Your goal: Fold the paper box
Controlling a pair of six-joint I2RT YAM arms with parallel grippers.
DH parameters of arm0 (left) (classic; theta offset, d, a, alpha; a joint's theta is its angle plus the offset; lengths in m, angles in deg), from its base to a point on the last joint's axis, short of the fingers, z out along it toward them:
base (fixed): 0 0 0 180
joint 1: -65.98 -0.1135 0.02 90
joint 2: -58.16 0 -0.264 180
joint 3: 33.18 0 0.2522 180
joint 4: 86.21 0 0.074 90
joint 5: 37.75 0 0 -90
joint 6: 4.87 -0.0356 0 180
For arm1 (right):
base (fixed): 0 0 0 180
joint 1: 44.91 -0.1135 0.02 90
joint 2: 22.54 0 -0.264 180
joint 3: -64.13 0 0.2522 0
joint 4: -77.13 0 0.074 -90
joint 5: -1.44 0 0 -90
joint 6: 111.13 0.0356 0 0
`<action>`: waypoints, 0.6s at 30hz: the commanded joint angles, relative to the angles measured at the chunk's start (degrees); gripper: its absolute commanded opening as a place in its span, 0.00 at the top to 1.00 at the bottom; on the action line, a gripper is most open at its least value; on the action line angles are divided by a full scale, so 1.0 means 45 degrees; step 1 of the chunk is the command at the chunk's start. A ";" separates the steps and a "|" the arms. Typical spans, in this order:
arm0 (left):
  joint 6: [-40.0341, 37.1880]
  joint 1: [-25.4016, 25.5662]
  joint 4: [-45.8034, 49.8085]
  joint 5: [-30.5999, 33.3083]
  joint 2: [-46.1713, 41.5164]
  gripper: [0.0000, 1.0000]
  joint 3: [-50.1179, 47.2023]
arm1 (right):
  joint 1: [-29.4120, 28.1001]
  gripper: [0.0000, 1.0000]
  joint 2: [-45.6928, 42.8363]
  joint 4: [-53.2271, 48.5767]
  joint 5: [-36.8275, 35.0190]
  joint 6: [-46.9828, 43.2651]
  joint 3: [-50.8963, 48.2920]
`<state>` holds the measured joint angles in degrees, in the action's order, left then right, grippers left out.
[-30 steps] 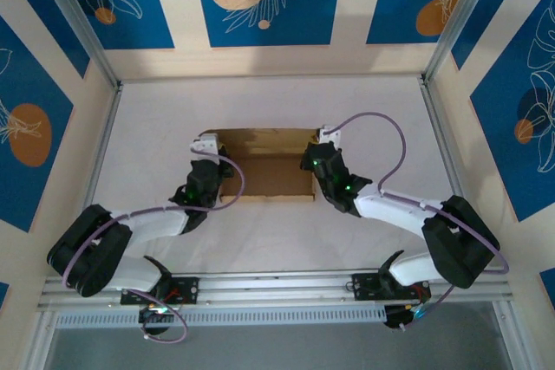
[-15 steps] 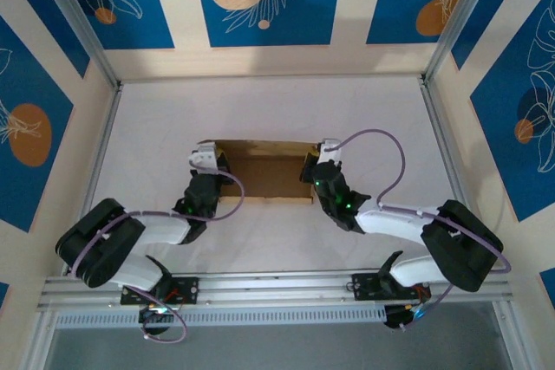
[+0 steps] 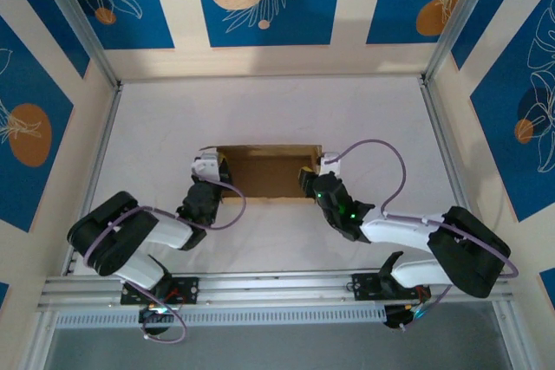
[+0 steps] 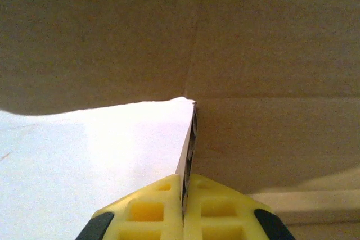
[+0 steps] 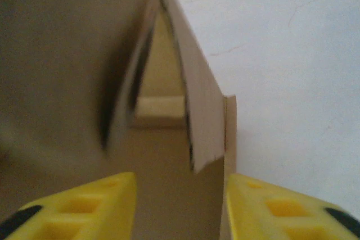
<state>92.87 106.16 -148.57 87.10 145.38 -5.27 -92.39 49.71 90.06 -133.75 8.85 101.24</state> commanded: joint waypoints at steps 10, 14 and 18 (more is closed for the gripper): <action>-0.1570 0.0233 0.0620 -0.1002 0.0632 1.00 -0.0069 | 0.0403 0.17 -0.3813 -0.1177 0.2414 -0.0329 -0.0619; -0.1739 0.0264 0.0743 -0.0983 0.0696 1.00 0.0003 | 0.0651 0.19 -0.6633 -0.2204 0.3550 0.0518 -0.1440; -0.1950 0.0246 0.0784 -0.1237 0.0728 1.00 0.0011 | 0.0671 0.26 -0.9999 -0.4892 0.3933 0.0943 -0.1135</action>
<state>85.82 106.38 -150.03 84.28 146.87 -4.90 -89.57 11.11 75.57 -119.26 10.77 94.97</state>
